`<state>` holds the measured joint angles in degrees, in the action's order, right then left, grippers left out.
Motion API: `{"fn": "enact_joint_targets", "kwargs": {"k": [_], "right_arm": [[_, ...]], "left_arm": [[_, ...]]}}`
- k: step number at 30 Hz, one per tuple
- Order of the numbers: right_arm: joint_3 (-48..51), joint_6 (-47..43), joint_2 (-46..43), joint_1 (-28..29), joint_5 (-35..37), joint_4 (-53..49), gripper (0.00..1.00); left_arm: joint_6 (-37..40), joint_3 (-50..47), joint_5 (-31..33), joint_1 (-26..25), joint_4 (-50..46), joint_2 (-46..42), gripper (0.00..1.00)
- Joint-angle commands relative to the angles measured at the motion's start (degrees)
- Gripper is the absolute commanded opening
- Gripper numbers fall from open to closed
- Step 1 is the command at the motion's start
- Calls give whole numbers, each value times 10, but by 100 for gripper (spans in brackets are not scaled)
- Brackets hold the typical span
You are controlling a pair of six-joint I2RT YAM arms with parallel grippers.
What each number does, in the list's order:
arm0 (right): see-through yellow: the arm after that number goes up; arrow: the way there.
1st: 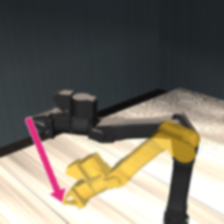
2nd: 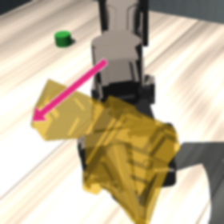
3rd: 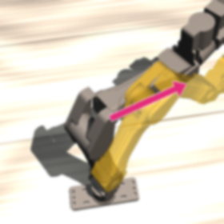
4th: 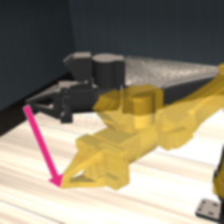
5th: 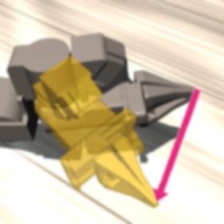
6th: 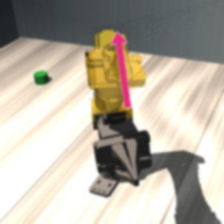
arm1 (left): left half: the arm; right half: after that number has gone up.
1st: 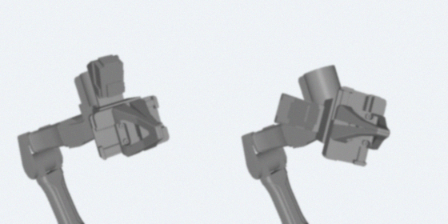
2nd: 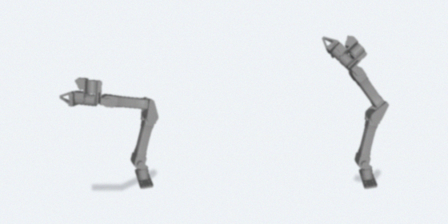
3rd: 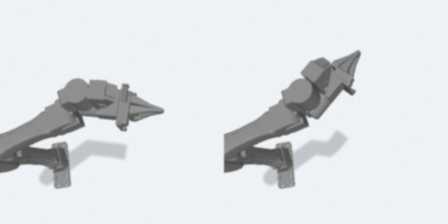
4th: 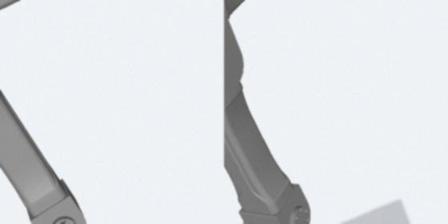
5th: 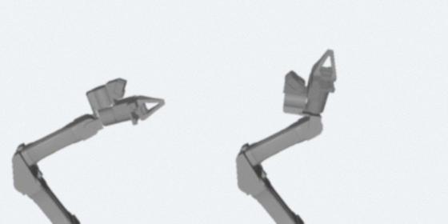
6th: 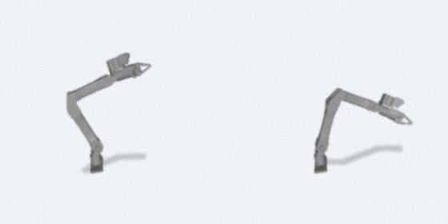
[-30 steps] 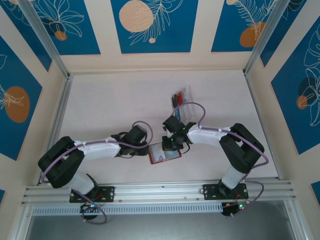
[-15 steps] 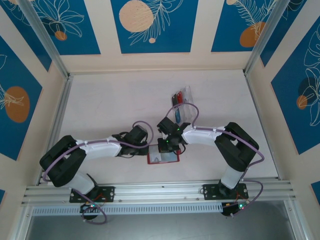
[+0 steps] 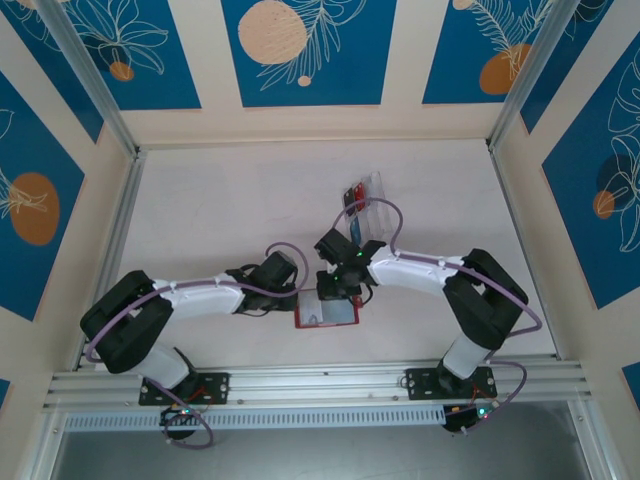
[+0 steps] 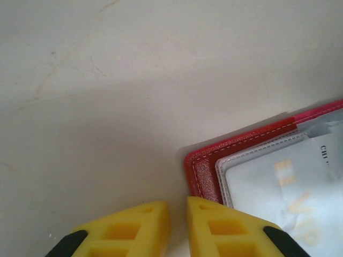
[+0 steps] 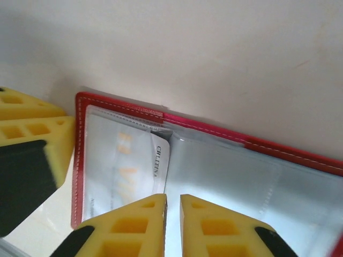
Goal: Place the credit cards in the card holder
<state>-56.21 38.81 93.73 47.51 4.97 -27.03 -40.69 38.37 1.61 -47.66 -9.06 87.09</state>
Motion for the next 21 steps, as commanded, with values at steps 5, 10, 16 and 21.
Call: {"fn": "enact_joint_targets", "kwargs": {"k": [5,10,16,21], "right_arm": [[-15,-41,-20,-22,39,-67,25],[-24,-46,11,-15,53,-68,33],[-31,-40,50,10,71,-66,39],[-37,-29,77,35,108,-81,38]], "left_arm": [[-13,-15,-17,-11,27,40,18],[-11,-10,-16,-12,23,39,18],[-11,-11,-16,-11,23,40,18],[-11,-8,-15,-12,22,40,19]]}}
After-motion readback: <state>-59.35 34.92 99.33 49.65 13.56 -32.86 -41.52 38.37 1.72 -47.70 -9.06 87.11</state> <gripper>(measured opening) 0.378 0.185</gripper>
